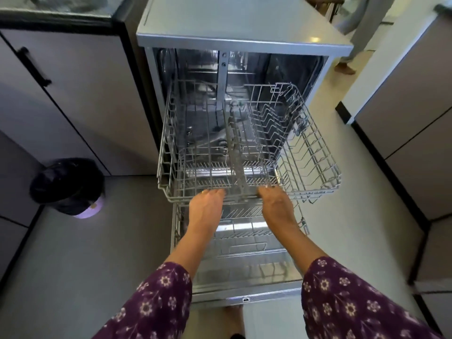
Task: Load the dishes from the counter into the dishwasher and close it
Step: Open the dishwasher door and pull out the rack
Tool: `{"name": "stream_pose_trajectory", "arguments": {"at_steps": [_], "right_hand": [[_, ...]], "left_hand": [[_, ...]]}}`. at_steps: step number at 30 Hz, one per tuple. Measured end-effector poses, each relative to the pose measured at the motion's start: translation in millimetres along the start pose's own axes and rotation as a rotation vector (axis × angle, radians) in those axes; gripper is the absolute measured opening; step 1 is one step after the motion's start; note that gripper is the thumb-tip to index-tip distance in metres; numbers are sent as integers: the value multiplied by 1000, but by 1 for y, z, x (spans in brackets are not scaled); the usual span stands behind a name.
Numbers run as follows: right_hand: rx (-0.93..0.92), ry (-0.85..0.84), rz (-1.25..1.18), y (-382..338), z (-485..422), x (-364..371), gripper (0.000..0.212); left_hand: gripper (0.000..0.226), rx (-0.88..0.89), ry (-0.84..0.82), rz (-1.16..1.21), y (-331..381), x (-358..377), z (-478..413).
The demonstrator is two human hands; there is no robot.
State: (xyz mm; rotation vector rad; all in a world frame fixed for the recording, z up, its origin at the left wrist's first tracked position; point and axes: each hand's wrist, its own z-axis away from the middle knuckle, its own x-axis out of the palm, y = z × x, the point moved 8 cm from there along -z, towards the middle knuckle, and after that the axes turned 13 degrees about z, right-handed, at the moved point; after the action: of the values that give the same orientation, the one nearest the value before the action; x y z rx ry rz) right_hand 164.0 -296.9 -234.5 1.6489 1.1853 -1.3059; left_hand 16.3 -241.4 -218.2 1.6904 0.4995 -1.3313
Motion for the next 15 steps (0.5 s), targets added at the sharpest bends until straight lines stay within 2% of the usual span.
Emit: {"name": "stream_pose_trajectory", "arguments": {"at_steps": [7,15], "right_hand": [[57,-29,-3,3,38,-10,16],[69,-114,-24,-1,57,-21,18]], "left_hand": [[45,-43,-99,-30,9,9,38],[48,-78,-101,-6,12,10,56]]}}
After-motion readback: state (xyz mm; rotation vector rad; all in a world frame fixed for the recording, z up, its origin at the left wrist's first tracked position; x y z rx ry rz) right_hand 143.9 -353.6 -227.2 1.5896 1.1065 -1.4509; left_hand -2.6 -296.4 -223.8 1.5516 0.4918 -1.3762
